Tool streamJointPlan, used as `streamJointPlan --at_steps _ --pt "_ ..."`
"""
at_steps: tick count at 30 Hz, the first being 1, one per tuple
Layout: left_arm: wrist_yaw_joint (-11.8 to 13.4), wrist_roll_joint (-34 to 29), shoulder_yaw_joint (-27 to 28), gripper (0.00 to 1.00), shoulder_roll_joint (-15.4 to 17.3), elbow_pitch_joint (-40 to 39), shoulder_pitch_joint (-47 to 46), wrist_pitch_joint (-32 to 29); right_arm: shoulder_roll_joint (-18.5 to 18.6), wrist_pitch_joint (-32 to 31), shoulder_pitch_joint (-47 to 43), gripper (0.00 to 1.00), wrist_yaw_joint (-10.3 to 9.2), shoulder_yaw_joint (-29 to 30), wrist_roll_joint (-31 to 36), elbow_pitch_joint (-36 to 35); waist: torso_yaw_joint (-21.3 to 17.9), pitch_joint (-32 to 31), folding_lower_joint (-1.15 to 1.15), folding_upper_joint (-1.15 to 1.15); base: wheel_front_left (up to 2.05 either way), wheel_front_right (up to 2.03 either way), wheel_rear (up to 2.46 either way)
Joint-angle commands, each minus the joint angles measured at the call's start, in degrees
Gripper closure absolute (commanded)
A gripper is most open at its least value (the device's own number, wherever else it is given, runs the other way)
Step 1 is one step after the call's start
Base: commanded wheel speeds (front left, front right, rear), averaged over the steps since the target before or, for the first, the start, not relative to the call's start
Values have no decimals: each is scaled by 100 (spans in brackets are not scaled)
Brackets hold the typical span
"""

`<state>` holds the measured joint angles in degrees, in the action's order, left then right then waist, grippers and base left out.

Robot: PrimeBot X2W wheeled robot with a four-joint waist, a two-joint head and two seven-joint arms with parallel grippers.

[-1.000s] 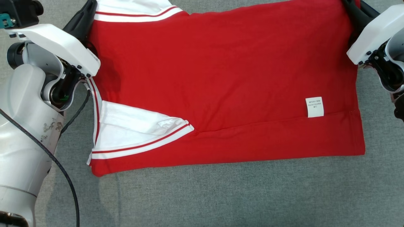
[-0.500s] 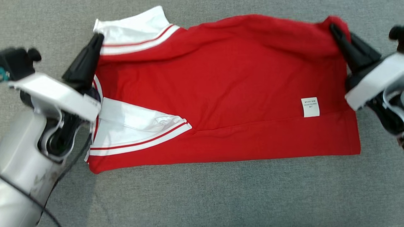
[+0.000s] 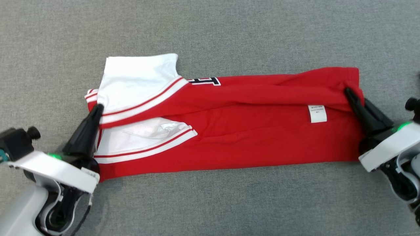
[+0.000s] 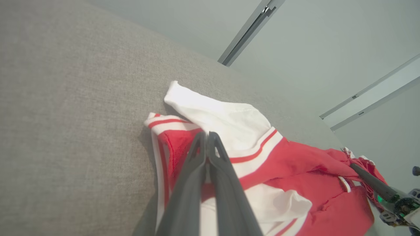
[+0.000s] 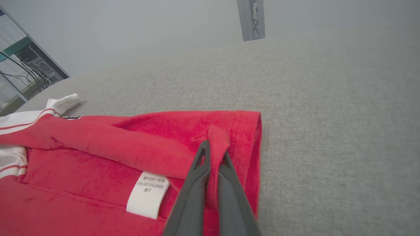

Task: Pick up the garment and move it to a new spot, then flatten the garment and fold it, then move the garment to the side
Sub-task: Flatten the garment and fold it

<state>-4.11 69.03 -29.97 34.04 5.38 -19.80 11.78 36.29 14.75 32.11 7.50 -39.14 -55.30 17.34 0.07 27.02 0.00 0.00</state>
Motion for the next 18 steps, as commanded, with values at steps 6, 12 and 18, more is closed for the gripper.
streamJointPlan --at_steps 6,12,18 --pt "61 340 -54 100 -81 222 460 -96 -343 54 -461 100 -2 324 205 209 -42 -60 0 0 0 0 0" --pt "6 344 -237 58 -319 853 521 -105 -723 43 -789 48 -2 774 380 446 10 -178 0 0 0 0 0" --pt "253 -210 -71 0 -448 1198 443 237 -1129 42 -1178 0 -2 1639 852 294 5 -363 0 0 0 0 0"
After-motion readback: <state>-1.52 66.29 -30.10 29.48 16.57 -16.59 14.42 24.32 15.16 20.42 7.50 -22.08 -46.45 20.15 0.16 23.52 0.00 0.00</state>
